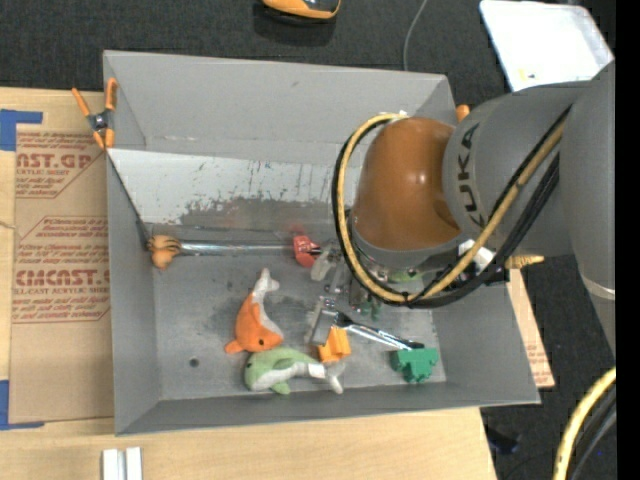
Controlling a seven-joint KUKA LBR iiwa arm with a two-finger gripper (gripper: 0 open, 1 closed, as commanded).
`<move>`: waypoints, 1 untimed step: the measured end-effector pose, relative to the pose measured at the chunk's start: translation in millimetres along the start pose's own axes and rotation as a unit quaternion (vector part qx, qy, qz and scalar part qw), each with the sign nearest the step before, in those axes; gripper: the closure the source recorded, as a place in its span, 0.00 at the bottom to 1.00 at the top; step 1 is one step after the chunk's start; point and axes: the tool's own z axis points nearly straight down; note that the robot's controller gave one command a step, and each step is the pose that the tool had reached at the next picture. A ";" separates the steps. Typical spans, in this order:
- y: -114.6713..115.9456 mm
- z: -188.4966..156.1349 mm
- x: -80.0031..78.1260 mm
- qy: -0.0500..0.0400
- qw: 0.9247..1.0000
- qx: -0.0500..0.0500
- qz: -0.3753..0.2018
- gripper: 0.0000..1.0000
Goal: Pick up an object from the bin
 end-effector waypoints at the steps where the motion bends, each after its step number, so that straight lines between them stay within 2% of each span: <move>1: -16.0 3.5 -4.4 0.000 1.000 0.001 0.021 0.00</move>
Offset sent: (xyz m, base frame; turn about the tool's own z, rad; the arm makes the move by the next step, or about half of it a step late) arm 0.0003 -0.0234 0.0410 0.1320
